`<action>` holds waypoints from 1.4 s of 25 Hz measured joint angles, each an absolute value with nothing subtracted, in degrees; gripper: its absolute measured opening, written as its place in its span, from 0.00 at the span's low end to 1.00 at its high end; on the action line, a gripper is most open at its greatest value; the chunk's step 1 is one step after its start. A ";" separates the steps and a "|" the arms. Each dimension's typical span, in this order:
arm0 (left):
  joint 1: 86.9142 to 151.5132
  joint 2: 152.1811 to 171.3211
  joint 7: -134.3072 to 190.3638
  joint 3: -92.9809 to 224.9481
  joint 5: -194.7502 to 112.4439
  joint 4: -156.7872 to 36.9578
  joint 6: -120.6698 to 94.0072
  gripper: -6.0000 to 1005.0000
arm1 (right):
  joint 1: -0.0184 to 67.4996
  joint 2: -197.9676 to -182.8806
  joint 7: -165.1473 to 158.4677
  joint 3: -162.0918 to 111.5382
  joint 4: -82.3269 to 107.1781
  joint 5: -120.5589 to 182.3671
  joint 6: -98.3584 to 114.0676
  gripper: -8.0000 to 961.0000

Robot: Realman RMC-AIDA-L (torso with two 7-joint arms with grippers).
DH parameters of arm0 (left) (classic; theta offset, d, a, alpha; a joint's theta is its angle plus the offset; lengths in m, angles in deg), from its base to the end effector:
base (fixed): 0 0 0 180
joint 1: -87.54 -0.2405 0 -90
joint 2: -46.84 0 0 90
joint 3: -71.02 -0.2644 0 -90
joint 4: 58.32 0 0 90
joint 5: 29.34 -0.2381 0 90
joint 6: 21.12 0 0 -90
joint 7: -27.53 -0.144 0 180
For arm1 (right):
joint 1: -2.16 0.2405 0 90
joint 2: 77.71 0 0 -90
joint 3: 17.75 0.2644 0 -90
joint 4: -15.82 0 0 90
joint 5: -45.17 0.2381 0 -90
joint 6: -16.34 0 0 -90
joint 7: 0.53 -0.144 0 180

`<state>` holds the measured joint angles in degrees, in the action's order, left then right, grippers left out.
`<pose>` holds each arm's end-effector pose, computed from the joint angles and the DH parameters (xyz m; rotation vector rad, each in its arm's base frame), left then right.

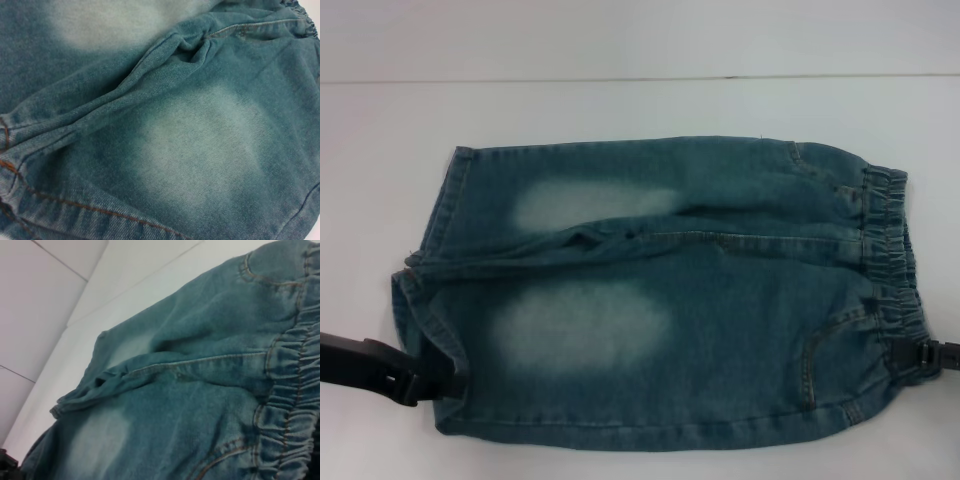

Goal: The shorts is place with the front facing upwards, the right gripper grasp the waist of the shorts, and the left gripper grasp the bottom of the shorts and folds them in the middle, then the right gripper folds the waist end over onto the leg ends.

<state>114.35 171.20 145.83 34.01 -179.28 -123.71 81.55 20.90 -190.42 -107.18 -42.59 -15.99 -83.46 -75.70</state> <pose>-0.3109 0.3125 0.0358 -2.6375 -1.4066 0.0525 0.4044 0.2655 0.0390 -2.2746 1.6791 0.6282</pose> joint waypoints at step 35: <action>115.09 170.93 145.83 33.49 -178.60 -122.93 81.98 0.05 | 22.91 -189.86 -111.71 -43.41 -16.03 -84.48 -73.98 0.40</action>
